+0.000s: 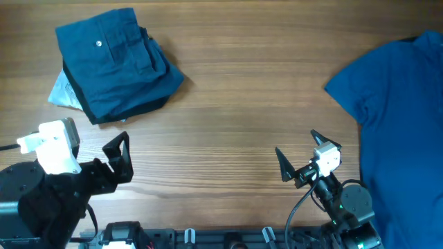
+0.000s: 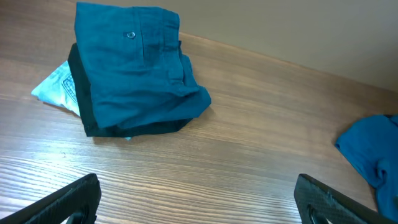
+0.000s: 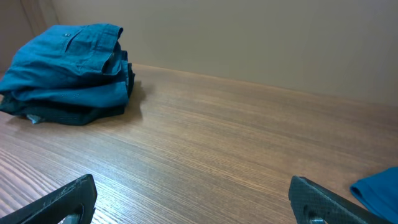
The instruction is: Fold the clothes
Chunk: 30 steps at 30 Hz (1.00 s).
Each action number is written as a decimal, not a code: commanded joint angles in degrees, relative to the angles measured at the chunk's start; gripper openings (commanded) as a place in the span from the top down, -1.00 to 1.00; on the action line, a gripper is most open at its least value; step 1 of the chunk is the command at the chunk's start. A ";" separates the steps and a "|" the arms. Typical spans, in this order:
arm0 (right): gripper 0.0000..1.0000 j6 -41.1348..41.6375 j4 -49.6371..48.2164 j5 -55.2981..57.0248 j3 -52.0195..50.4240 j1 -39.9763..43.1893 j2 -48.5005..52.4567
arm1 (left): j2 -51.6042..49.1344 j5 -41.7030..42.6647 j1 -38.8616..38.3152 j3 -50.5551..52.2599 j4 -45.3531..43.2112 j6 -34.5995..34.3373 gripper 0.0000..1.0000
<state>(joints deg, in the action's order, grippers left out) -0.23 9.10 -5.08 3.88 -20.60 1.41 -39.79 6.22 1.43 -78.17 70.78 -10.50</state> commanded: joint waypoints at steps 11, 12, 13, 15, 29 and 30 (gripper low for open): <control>-0.99 0.59 -0.37 -0.50 0.13 0.22 -0.44 | 0.17 -6.97 -0.85 -0.07 6.05 1.51 -1.00; -0.99 0.59 -0.35 -0.50 0.13 0.22 -0.44 | 0.37 -6.97 -1.51 -0.07 7.17 1.51 -0.99; -0.99 0.59 -0.37 -0.50 0.13 0.22 -0.44 | 0.42 -8.17 -2.27 -0.04 8.37 1.53 -1.00; -0.99 0.59 -0.37 -0.50 0.13 0.22 -0.44 | 1.20 -8.22 -2.27 1.11 4.90 1.49 -0.99; -1.00 0.59 -0.35 -0.50 0.13 0.22 -0.44 | 23.37 4.31 0.74 51.95 -56.35 1.05 -1.00; -0.99 0.59 -0.37 -0.50 0.13 0.22 -0.44 | 25.38 4.26 1.18 54.64 -57.48 1.07 -0.99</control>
<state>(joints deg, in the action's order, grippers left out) -0.21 8.93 -5.08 3.88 -20.60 1.43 -19.46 7.99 1.41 -29.89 16.29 -10.11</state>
